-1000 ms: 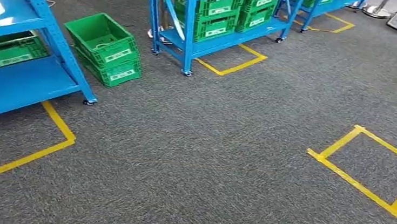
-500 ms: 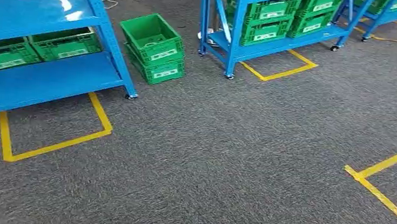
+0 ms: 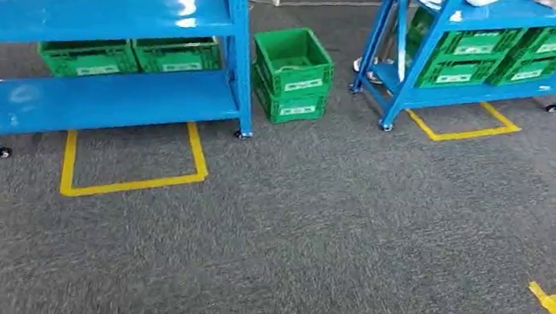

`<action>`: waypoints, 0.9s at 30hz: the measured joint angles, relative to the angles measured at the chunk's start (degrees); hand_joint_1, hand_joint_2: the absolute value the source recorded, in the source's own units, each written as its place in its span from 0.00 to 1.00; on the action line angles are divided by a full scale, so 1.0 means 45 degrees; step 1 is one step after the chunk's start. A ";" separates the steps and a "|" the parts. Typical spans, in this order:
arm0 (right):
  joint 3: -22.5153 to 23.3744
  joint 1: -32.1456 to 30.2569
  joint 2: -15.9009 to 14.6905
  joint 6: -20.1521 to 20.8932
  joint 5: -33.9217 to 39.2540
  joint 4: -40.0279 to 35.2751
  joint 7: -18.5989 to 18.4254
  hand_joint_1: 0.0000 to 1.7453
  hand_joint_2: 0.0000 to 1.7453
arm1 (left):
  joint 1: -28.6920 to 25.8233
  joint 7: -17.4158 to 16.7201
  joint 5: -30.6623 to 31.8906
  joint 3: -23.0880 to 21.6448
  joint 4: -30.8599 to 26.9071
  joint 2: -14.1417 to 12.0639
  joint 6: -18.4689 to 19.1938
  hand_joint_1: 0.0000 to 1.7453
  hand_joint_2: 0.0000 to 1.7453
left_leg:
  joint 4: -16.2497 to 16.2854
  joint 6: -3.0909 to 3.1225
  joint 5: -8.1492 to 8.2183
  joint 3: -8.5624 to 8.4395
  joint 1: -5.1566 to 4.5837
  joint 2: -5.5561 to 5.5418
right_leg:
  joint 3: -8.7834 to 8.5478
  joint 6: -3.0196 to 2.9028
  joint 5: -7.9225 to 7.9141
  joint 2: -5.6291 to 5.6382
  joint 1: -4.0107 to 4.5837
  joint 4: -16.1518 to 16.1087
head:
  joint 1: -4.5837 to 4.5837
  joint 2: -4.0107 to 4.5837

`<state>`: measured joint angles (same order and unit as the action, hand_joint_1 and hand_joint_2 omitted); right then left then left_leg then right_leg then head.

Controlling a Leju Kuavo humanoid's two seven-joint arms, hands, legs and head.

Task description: Take the parts from the cabinet and place them on the table.

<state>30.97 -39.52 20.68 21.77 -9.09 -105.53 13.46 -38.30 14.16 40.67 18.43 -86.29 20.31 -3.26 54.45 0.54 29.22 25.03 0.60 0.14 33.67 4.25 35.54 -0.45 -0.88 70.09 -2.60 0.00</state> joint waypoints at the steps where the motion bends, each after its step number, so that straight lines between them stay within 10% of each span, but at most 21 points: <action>1: -0.0014 -0.0004 0.0005 0.0010 -0.0019 0.0000 0.0005 0.00 0.00 | -0.0002 -0.0058 -0.0044 0.0000 0.0000 0.0015 -0.0058 0.00 0.00 | 0.0004 -0.0016 0.0040 -0.0028 0.0016 -0.0172 | 0.0572 0.0044 0.0313 0.0040 -0.0002 0.0764 | -0.0015 0.0005; 3: -0.0039 -0.0015 0.0000 0.0034 -0.0034 0.0000 0.0019 0.00 0.00 | -0.0044 -0.0063 0.0044 0.0024 0.0000 0.0015 -0.0092 0.00 0.00 | 0.0009 -0.0104 0.0168 -0.0187 0.0080 -0.0567 | 0.0936 0.0108 0.0120 0.0046 -0.0040 0.0680 | -0.0005 0.0005; 5: -0.0058 -0.0031 0.0000 0.0044 -0.0044 0.0000 0.0024 0.00 0.00 | -0.0051 -0.0048 0.0103 0.0024 0.0000 0.0024 -0.0077 0.00 0.00 | 0.0014 -0.0281 0.0375 -0.0454 0.0216 -0.0971 | 0.0401 0.0221 -0.1215 0.0198 -0.0146 -0.1101 | -0.0010 0.0005; 6: -0.0063 -0.0050 0.0005 0.0049 -0.0044 0.0000 0.0024 0.00 0.00 | -0.0053 -0.0043 0.0107 0.0029 0.0000 0.0024 -0.0077 0.00 0.00 | 0.0018 -0.0416 0.0499 -0.0548 0.0265 -0.1142 | 0.0082 0.0371 -0.2031 0.0563 -0.0275 -0.2083 | -0.0034 0.0004; 7: -0.0092 -0.0037 0.0005 0.0058 -0.0048 0.0059 0.0015 0.00 0.00 | -0.0046 -0.0043 0.0112 0.0054 0.0000 0.0015 -0.0077 0.00 0.00 | 0.0091 -0.0556 0.0617 -0.0646 0.0245 -0.1274 | 0.0196 0.0407 -0.2115 0.1105 -0.0275 -0.2174 | -0.0131 0.0005; 8: -0.0111 -0.0040 0.0000 0.0068 -0.0068 0.0063 0.0015 0.00 0.00 | -0.0068 -0.0029 0.0122 0.0053 -0.0005 0.0029 -0.0087 0.00 0.00 | 0.0163 -0.0613 0.0647 -0.0452 0.0231 -0.1428 | 0.0188 0.0044 -0.1811 0.0973 -0.0262 -0.2167 | -0.0224 0.0005; 10: -0.0112 -0.0073 0.0000 0.0068 -0.0068 0.0034 0.0029 0.00 0.00 | -0.0085 -0.0029 0.0151 0.0053 -0.0005 0.0024 -0.0082 0.00 0.00 | 0.0132 -0.0699 0.0680 -0.0373 0.0288 -0.1531 | 0.0218 -0.0215 -0.2052 0.0725 -0.0239 -0.2023 | -0.0175 0.0000; 12: -0.0112 -0.0063 0.0000 0.0068 -0.0053 0.0024 0.0039 0.00 0.00 | -0.0085 -0.0019 0.0156 0.0049 -0.0005 0.0024 -0.0077 0.00 0.00 | 0.0295 -0.0793 0.0679 -0.0332 0.0314 -0.1245 | 0.0097 -0.0351 -0.2041 0.0477 -0.0226 -0.2117 | -0.0175 0.0004; 13: -0.0117 -0.0071 0.0000 0.0083 -0.0053 0.0024 0.0053 0.00 0.00 | -0.0060 0.0049 0.0210 0.0049 -0.0010 0.0024 0.0020 0.00 0.00 | 0.0902 -0.0803 0.0906 0.0017 0.0255 -0.0637 | 0.0026 -0.0471 -0.1919 0.0354 -0.0205 -0.2183 | -0.0145 0.0005; 17: -0.0117 -0.0093 0.0000 0.0117 -0.0068 0.0024 0.0058 0.00 0.00 | -0.0040 0.0146 0.0157 0.0073 -0.0010 0.0020 0.0098 0.00 0.00 | 0.4406 -0.0784 0.2250 0.2275 0.0097 -0.0193 | -0.0058 -0.0684 -0.1828 -0.0358 -0.0042 -0.2195 | -0.0112 0.0005; 20: -0.0126 -0.0091 0.0000 0.0107 -0.0063 0.0024 0.0063 0.00 0.00 | -0.0072 0.0088 0.0039 0.0078 -0.0010 0.0019 -0.0107 0.00 0.00 | 0.2846 -0.0476 0.0797 0.1832 -0.0068 -0.0089 | -0.0192 -0.0759 -0.1733 -0.0797 0.0111 -0.2196 | -0.0117 0.0004; 22: -0.0136 -0.0102 0.0000 0.0092 -0.0053 0.0024 0.0063 0.00 0.00 | -0.0089 0.0054 -0.0005 0.0073 -0.0019 0.0019 -0.0243 0.00 0.00 | 0.1124 -0.0159 -0.0109 0.1093 -0.0366 0.1032 | -0.0265 -0.0728 -0.1664 -0.1022 0.0157 -0.2193 | -0.0121 0.0005; 23: -0.0136 -0.0129 0.0000 0.0087 -0.0053 0.0024 0.0063 0.00 0.00 | -0.0034 0.0049 -0.0024 0.0068 -0.0044 0.0024 -0.0272 0.00 0.00 | 0.0729 -0.0132 0.0236 0.1093 -0.0412 0.1137 | -0.0380 -0.0661 -0.1596 -0.1143 0.0260 -0.2115 | -0.0023 0.0005; 26: -0.0160 -0.0115 0.0000 0.0083 -0.0053 0.0019 0.0073 0.00 0.00 | -0.0146 0.0000 -0.0043 0.0073 -0.0049 0.0024 -0.0320 0.00 0.00 | 0.0733 -0.0088 -0.0161 0.1159 -0.0401 0.0702 | -0.0524 -0.0533 -0.1521 -0.1649 0.0297 -0.2216 | -0.0053 0.0005; 27: -0.0160 -0.0112 0.0000 0.0097 -0.0078 0.0010 0.0073 0.00 0.00 | -0.0191 0.0000 -0.0033 0.0073 -0.0049 0.0044 -0.0330 0.00 0.00 | 0.0652 -0.0024 -0.0307 0.1120 -0.0256 0.0534 | -0.0470 -0.0402 -0.1435 -0.1440 0.0255 -0.2102 | -0.0029 0.0005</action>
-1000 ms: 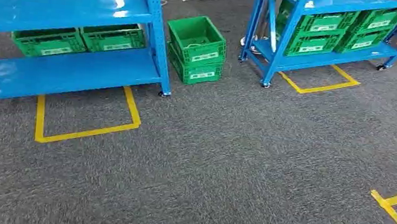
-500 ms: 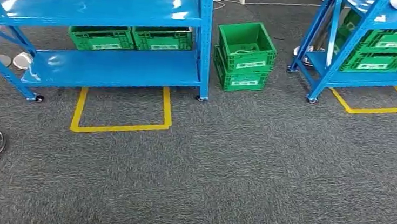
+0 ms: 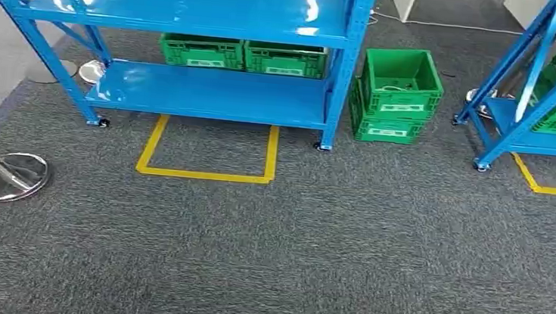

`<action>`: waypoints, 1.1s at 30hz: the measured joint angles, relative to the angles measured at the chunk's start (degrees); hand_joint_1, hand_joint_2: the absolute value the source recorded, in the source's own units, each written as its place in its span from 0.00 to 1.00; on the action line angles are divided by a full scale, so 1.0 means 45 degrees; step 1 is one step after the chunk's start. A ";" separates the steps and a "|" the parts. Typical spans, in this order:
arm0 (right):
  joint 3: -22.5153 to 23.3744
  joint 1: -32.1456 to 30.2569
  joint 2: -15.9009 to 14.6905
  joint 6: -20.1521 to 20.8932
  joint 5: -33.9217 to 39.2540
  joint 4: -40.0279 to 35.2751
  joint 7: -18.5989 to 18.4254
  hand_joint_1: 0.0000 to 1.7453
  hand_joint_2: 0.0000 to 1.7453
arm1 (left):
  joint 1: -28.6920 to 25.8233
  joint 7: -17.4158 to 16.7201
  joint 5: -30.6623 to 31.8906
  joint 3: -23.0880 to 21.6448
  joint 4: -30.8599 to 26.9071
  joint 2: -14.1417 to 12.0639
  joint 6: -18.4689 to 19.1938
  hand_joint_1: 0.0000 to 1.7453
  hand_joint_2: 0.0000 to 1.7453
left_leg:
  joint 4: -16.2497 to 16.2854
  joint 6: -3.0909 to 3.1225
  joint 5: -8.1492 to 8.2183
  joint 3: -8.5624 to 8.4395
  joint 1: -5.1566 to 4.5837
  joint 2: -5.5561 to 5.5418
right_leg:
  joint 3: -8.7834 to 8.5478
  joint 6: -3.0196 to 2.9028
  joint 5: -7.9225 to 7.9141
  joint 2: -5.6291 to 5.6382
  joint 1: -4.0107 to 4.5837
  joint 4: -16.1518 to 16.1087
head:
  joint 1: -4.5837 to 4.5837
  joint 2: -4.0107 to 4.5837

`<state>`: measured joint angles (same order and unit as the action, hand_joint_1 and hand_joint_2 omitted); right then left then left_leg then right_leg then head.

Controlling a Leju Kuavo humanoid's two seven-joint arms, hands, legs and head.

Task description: Take the parts from the cabinet and place them on the table.

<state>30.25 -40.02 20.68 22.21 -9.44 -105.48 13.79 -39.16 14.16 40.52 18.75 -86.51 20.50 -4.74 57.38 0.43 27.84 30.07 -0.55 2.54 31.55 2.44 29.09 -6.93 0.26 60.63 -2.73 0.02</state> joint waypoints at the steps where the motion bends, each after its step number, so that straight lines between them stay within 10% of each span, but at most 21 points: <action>1: 0.0000 -0.0010 0.0000 0.0034 -0.0039 -0.0005 0.0005 0.00 0.00 | -0.0008 0.0000 0.0024 0.0005 0.0000 0.0000 -0.0019 0.00 0.00 | 0.0001 0.0033 -0.0018 0.0012 0.0037 -0.0103 | 0.0049 0.0104 0.0274 0.0723 -0.0008 0.0297 | -0.0068 0.0000; 4: 0.0054 -0.0050 0.0005 0.0087 -0.0209 0.0024 -0.0063 0.00 0.00 | 0.0007 0.0000 0.0136 -0.0015 -0.0010 0.0010 -0.0044 0.00 0.00 | 0.0001 0.0195 0.0051 0.0080 0.0064 -0.0624 | 0.1244 0.0218 0.1765 0.1477 -0.0075 0.3068 | -0.0107 0.0000; 6: 0.0068 -0.0049 0.0005 0.0102 -0.0457 0.0049 -0.0156 0.00 0.00 | -0.0026 -0.0010 0.0136 0.0000 -0.0010 0.0010 -0.0010 0.00 0.00 | 0.0001 0.0225 0.0176 0.0013 0.0080 -0.0974 | 0.1637 0.0259 0.1725 0.1485 -0.0094 0.3757 | -0.0102 0.0000; 9: 0.0204 -0.0049 0.0005 0.0107 -0.0888 0.0141 -0.0345 0.00 0.00 | -0.0057 -0.0106 0.0001 -0.0005 -0.0010 0.0014 0.0063 0.00 0.00 | 0.0008 0.0068 0.0344 -0.0317 0.0194 -0.1512 | 0.0294 0.0401 0.0035 0.1813 -0.0254 0.0948 | -0.0102 0.0000; 11: 0.0301 -0.0041 0.0005 0.0102 -0.0986 0.0326 -0.0486 0.00 0.00 | -0.0065 -0.0277 -0.0263 -0.0005 -0.0039 0.0010 0.0063 0.00 0.00 | 0.0117 -0.0155 0.0512 -0.0360 0.0133 -0.1797 | -0.0276 0.0420 0.0286 0.2625 -0.0376 -0.0259 | -0.0175 0.0000; 14: 0.0388 -0.0077 0.0005 0.0078 -0.1044 0.0442 -0.0529 0.00 0.00 | -0.0137 -0.0321 -0.0413 -0.0029 -0.0097 0.0014 0.0034 0.00 0.00 | -0.0074 -0.0317 0.0614 -0.0425 0.0216 -0.2187 | -0.0361 0.0037 0.0458 0.2201 -0.0267 -0.0198 | -0.0097 0.0000; 15: 0.0384 -0.0079 0.0005 0.0078 -0.1044 0.0457 -0.0529 0.00 0.00 | -0.0145 -0.0321 -0.0428 -0.0029 -0.0102 0.0010 0.0029 0.00 0.00 | -0.0041 -0.0384 0.0688 -0.0484 0.0240 -0.2205 | -0.0658 -0.0087 0.0495 0.2054 -0.0332 -0.0303 | -0.0097 -0.0005; 16: 0.0384 -0.0096 0.0005 0.0078 -0.1054 0.0466 -0.0529 0.00 0.00 | -0.0168 -0.0330 -0.0432 -0.0034 -0.0131 0.0015 0.0029 0.00 0.00 | 0.0279 -0.0430 0.0649 -0.0431 0.0201 -0.1518 | -0.0857 -0.0152 0.0541 0.1944 -0.0326 -0.0399 | -0.0087 0.0000; 18: 0.0398 -0.0141 0.0005 0.0078 -0.1059 0.0515 -0.0525 0.00 0.00 | -0.0129 -0.0330 -0.0442 -0.0078 -0.0170 0.0010 0.0019 0.00 0.00 | 0.2104 -0.0513 0.1158 0.0752 0.0160 -0.0749 | -0.1266 -0.0231 0.0788 0.1603 -0.0316 -0.0573 | 0.0024 0.0000; 20: 0.0418 -0.0157 0.0005 0.0063 -0.1059 0.0573 -0.0564 0.00 0.00 | -0.0172 -0.0378 -0.0554 -0.0097 -0.0175 0.0010 0.0006 0.00 0.00 | 0.3968 -0.0503 0.1419 0.2231 0.0157 -0.0692 | -0.1742 -0.0253 0.1130 0.1258 -0.0289 -0.0813 | 0.0058 0.0000; 22: 0.0403 -0.0168 0.0005 -0.0029 -0.1010 0.0632 -0.0714 0.00 0.00 | -0.0232 -0.0520 -0.0875 -0.0116 -0.0175 0.0010 -0.0112 0.00 0.00 | 0.3872 -0.0410 0.0507 0.2850 0.0120 -0.0685 | -0.2453 -0.0244 0.1463 0.0972 -0.0283 -0.1085 | 0.0087 0.0000; 24: 0.0359 -0.0252 0.0005 -0.0248 -0.0869 0.0646 -0.0709 0.00 0.00 | -0.0310 -0.0549 -0.1673 -0.0175 -0.0199 0.0015 -0.0638 0.00 0.00 | 0.1890 -0.0236 -0.1388 0.2463 0.0048 -0.0462 | -0.3389 -0.0186 0.1813 0.0703 -0.0288 -0.1526 | 0.0112 0.0000; 25: 0.0330 -0.0317 0.0005 -0.0374 -0.0811 0.0646 -0.0695 0.00 0.00 | -0.0331 -0.0559 -0.2168 -0.0209 -0.0214 0.0010 -0.1012 0.00 0.00 | 0.0786 -0.0157 -0.2172 0.2237 -0.0029 0.0094 | -0.3842 -0.0105 0.1988 0.0583 -0.0289 -0.1826 | 0.0121 0.0000; 26: 0.0291 -0.0375 0.0005 -0.0457 -0.0767 0.0646 -0.0670 0.00 0.00 | -0.0265 -0.0700 -0.2679 -0.0209 -0.0204 0.0014 -0.1327 0.00 0.00 | 0.0842 -0.0213 -0.1710 0.2052 -0.0251 0.0461 | -0.4139 -0.0012 0.2118 0.0481 -0.0157 -0.2085 | 0.0112 0.0000; 29: 0.0180 -0.0549 0.0005 -0.0408 -0.0772 0.0588 -0.0593 0.00 0.00 | 0.0184 -0.0602 -0.4277 0.0088 -0.0160 0.0010 -0.1544 0.00 0.00 | 0.0360 0.0005 -0.1057 0.1686 -0.0133 -0.0017 | -0.4964 0.0205 0.1860 0.0178 -0.0032 -0.2748 | 0.0175 -0.0010; 31: 0.0102 -0.0473 0.0005 -0.0174 -0.0850 0.0544 -0.0534 0.00 0.00 | 0.0546 -0.0578 -0.5457 0.0593 -0.0092 0.0019 -0.0921 0.00 0.00 | 0.0020 0.0169 -0.0785 0.1002 -0.0070 -0.0342 | -0.4139 0.0252 0.1049 0.0622 -0.0038 -0.0798 | 0.0096 -0.0019; 33: 0.0058 -0.0508 0.0005 -0.0087 -0.0894 0.0539 -0.0525 0.00 0.00 | 0.0925 -0.0559 -0.5941 0.1104 -0.0073 0.0024 -0.0597 0.00 0.00 | -0.0413 0.0329 -0.0523 0.0252 -0.0088 -0.0666 | -0.2440 0.0140 0.1205 0.1332 -0.0028 0.1729 | 0.0058 -0.0010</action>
<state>30.51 -42.31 20.70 21.81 -13.46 -103.06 11.43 -34.99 11.65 13.79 23.72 -86.84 20.61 -7.43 55.52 1.91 25.49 31.20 -0.95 -0.45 20.57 3.07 34.51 -0.93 0.14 68.41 -2.47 -0.02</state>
